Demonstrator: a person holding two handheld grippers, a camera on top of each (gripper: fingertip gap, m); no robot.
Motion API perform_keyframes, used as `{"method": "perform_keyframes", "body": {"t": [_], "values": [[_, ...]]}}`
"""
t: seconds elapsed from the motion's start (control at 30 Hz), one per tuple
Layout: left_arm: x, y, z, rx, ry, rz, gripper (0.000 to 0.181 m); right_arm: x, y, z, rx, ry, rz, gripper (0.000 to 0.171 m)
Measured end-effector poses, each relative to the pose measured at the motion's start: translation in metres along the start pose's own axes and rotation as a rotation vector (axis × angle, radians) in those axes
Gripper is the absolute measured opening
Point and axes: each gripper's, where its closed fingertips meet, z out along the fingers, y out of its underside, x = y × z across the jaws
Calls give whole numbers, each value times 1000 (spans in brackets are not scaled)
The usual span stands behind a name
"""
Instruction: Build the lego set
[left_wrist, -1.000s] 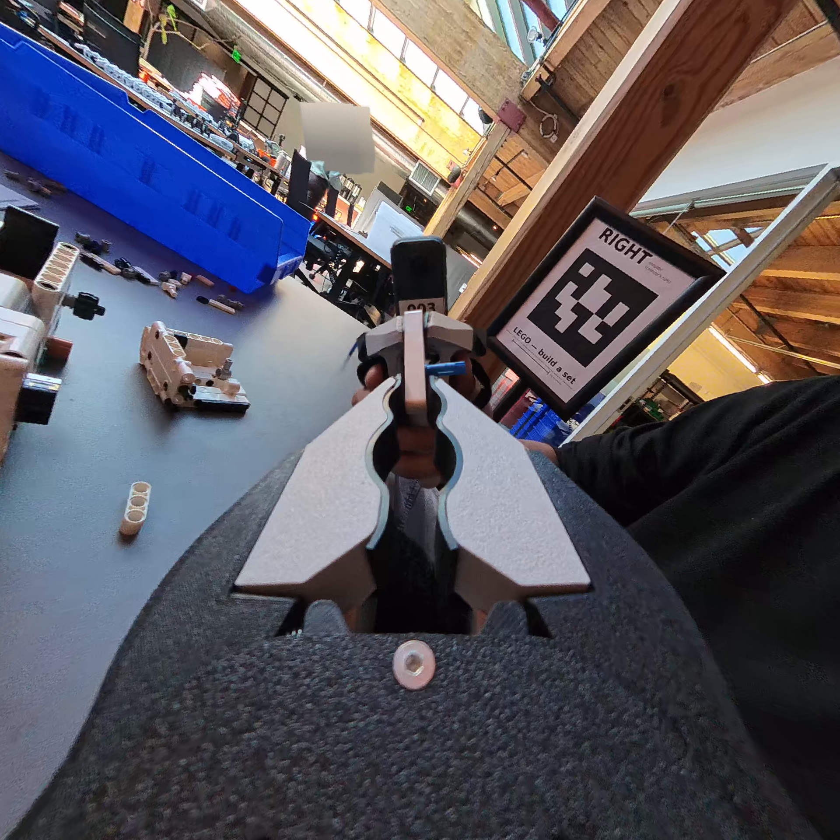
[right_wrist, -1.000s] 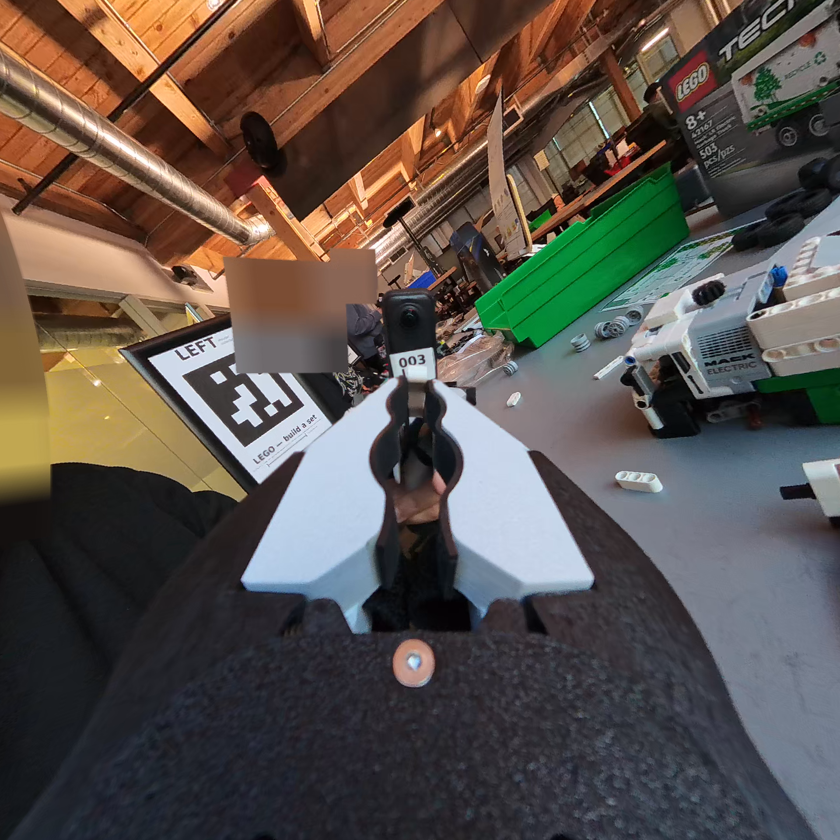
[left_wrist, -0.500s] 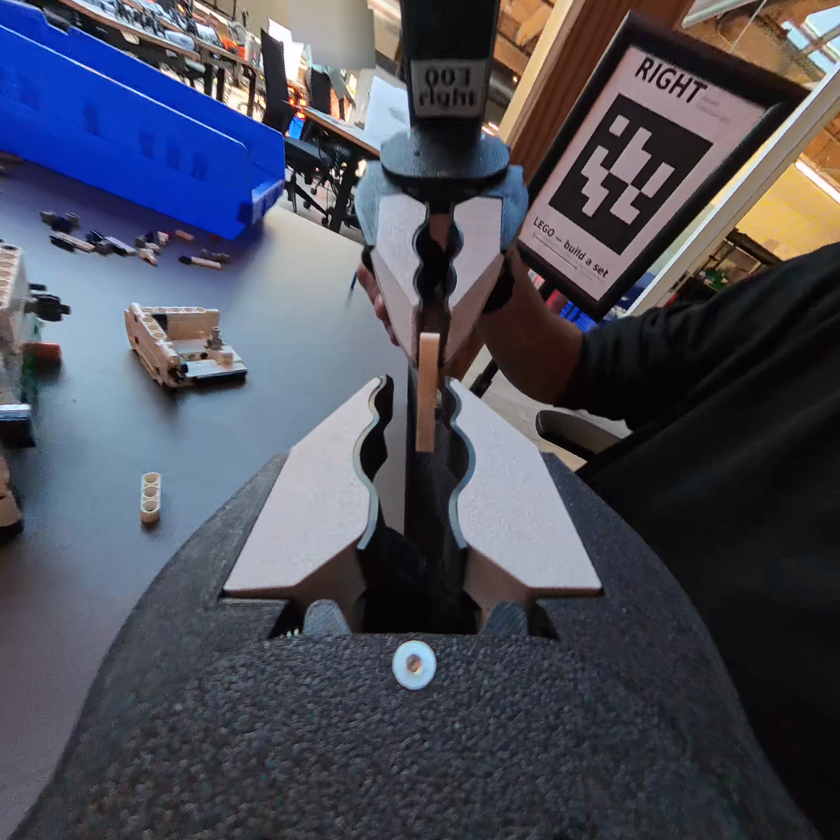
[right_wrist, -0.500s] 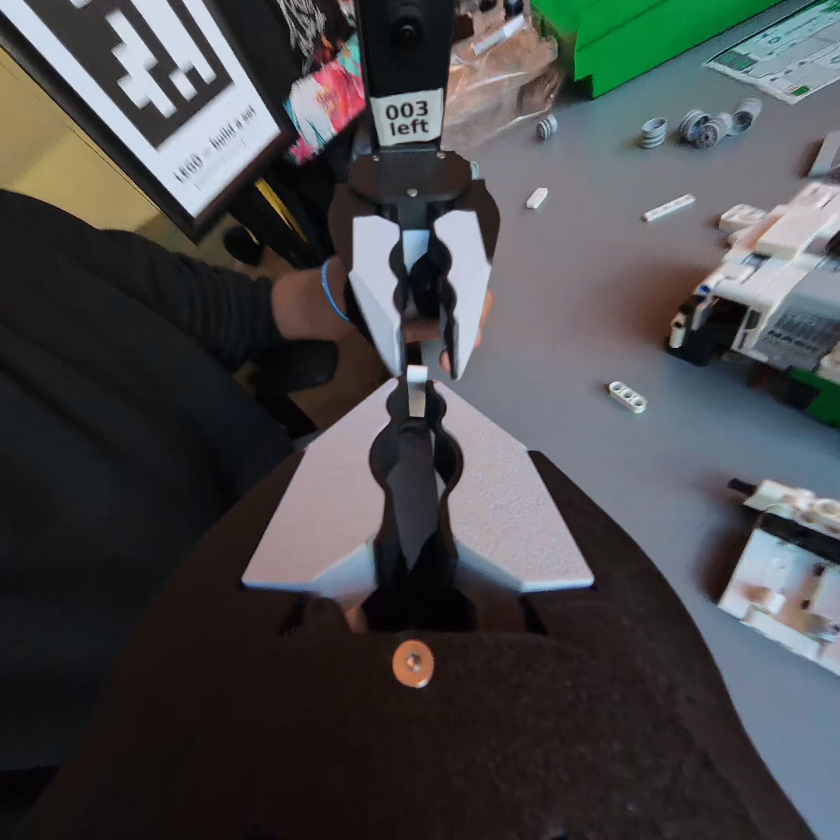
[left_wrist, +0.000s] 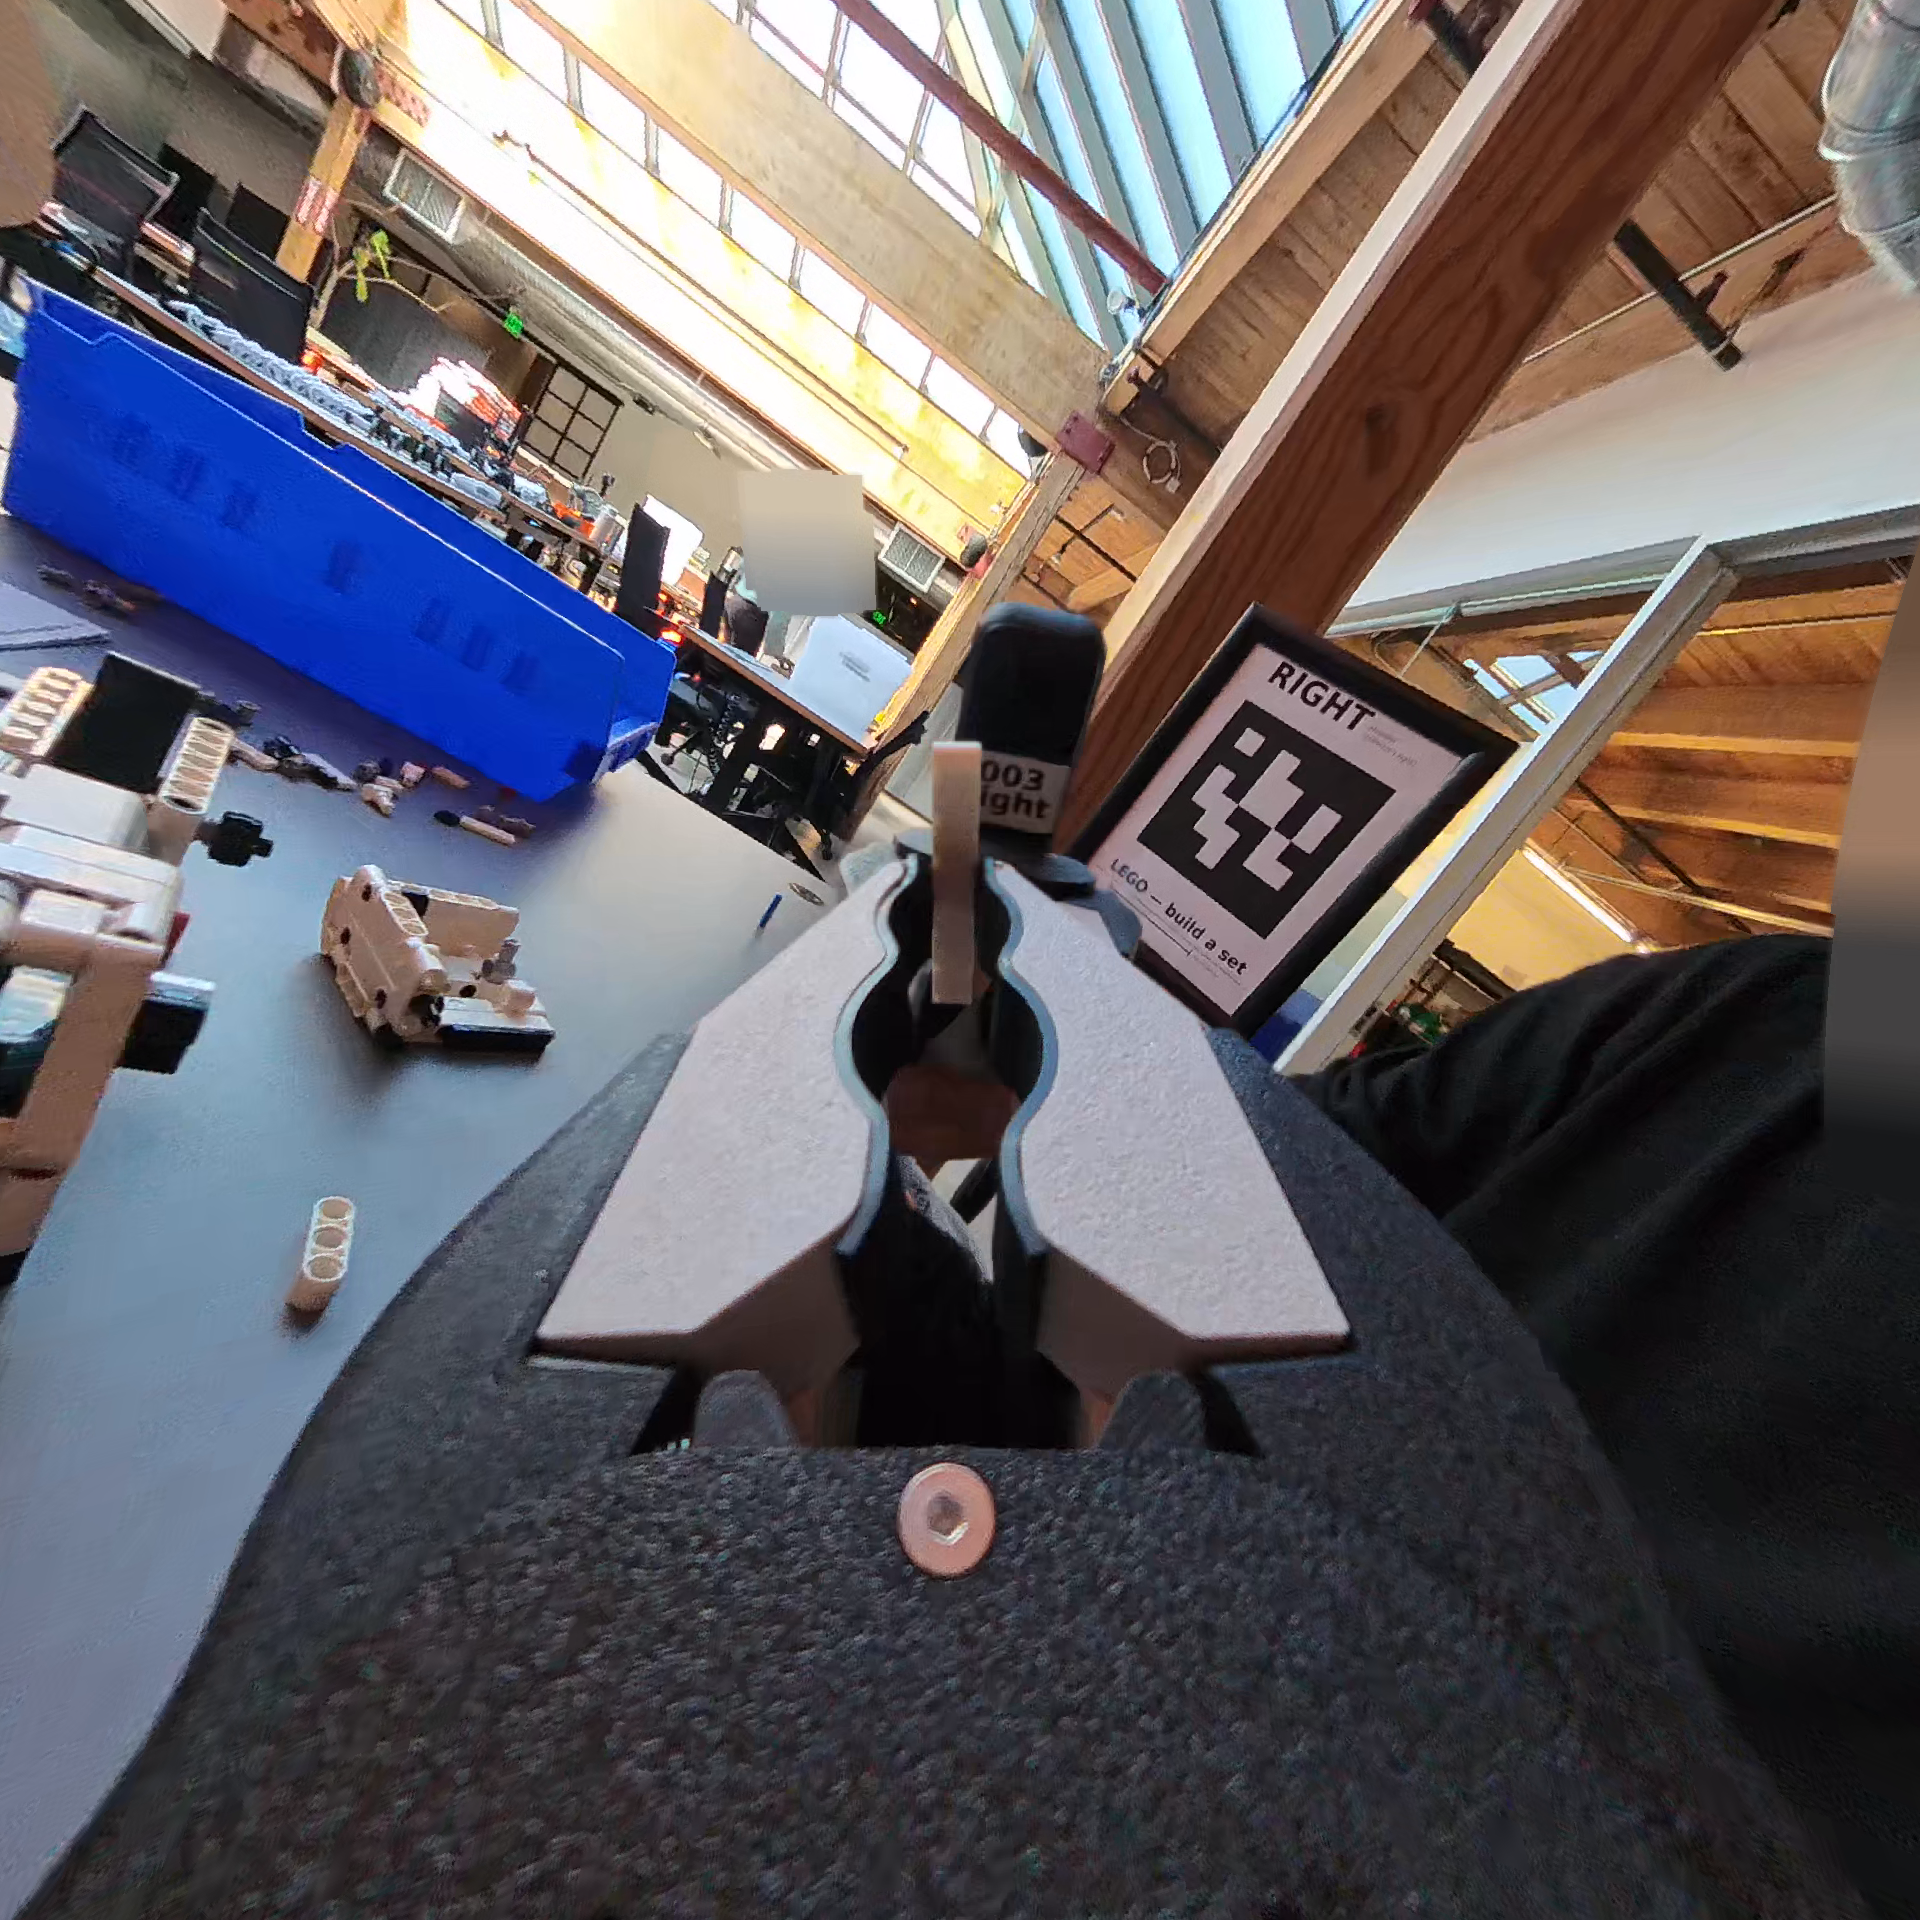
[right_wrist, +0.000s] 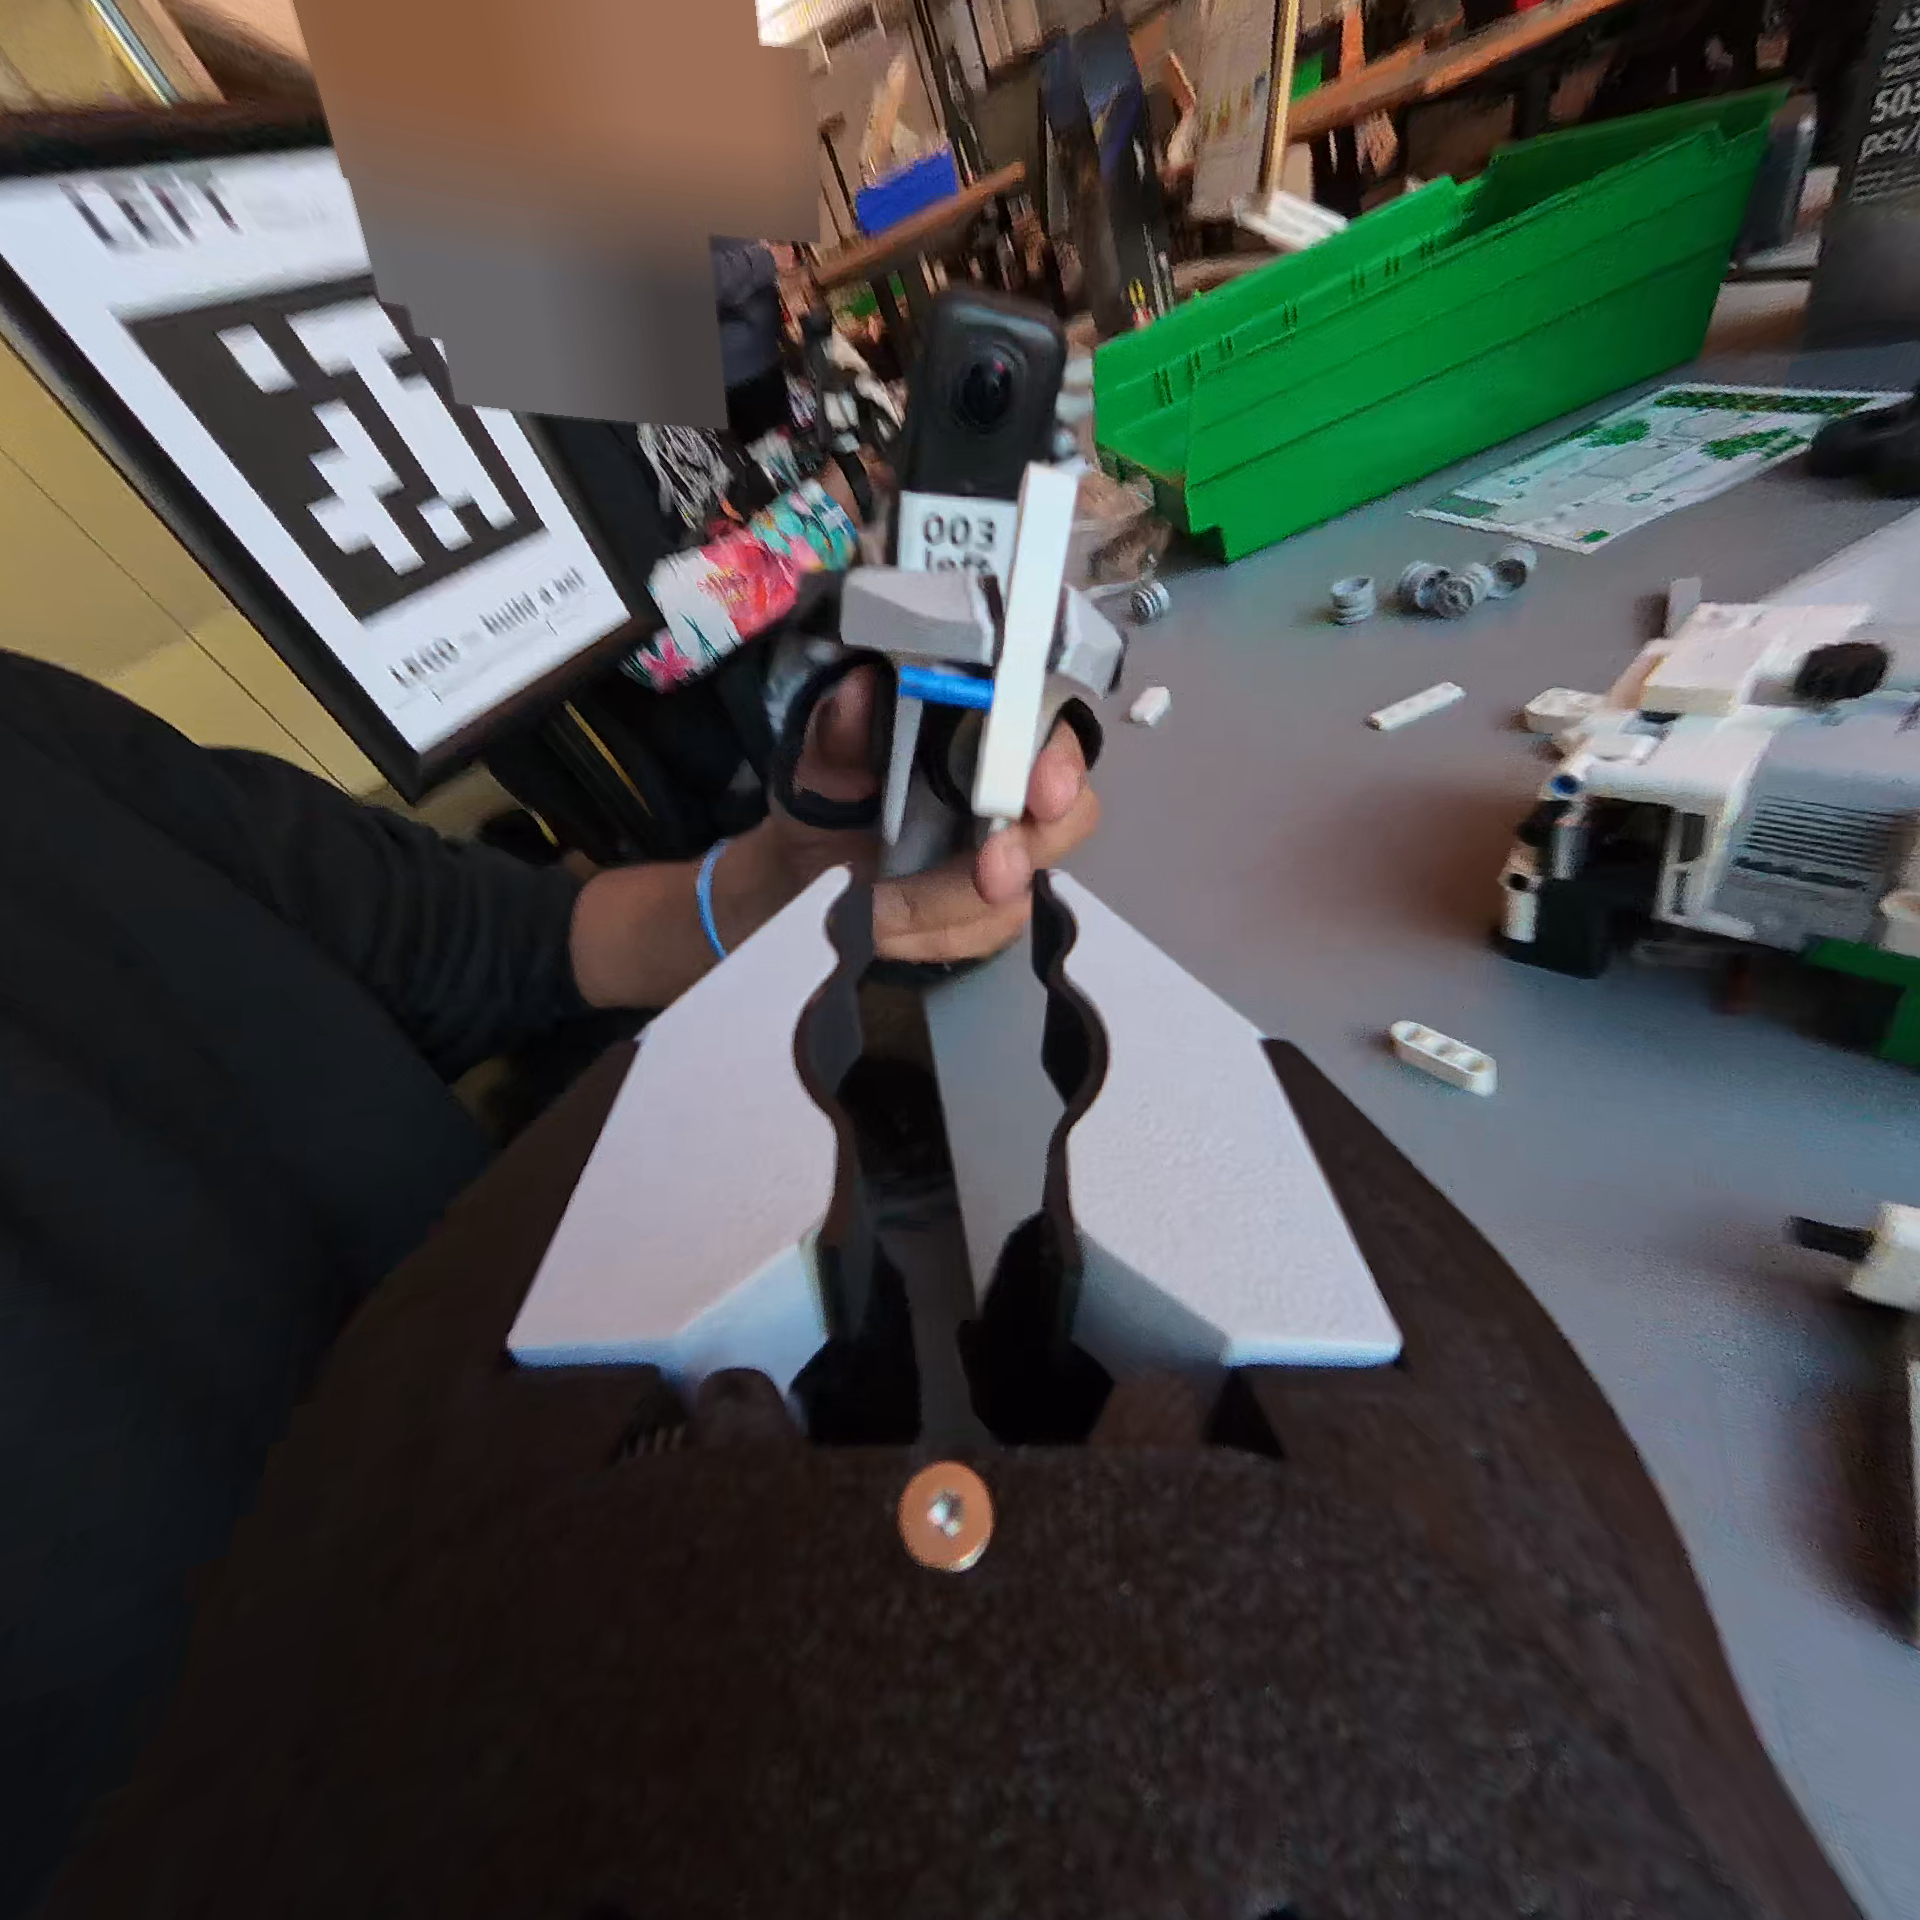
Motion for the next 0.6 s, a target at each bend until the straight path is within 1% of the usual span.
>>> {"method": "perform_keyframes", "body": {"t": [0.03,0.1,0.13,0.23,0.27,0.33,0.37,0.43,0.47,0.53,0.6], "values": [[2,3,3,-14,7,5,6,-2,-3,2,36,-23,24,23],[4,4,5,-18,2,19,6,2,-4,4,40,-9,29,7],[3,5,5,-26,-8,31,6,4,-3,3,27,-3,12,5],[1,6,2,-44,-27,50,6,4,-5,-4,28,-18,27,5],[0,6,2,-39,-35,50,7,4,-5,-6,35,-28,46,10],[-1,8,3,-27,-26,28,6,9,-3,-7,33,-20,84,24],[-2,9,4,-29,-28,20,6,9,-3,-6,39,-22,89,27],[-2,14,8,-47,-22,24,6,6,-6,-5,73,-39,92,22],[0,17,9,-61,-15,23,6,5,-5,-4,60,-40,85,8],[1,21,9,-99,-19,43,6,6,-3,-9,15,-37,37,7],[1,31,8,-190,-32,84,7,3,4,-15,-103,-68,31,7]]}}
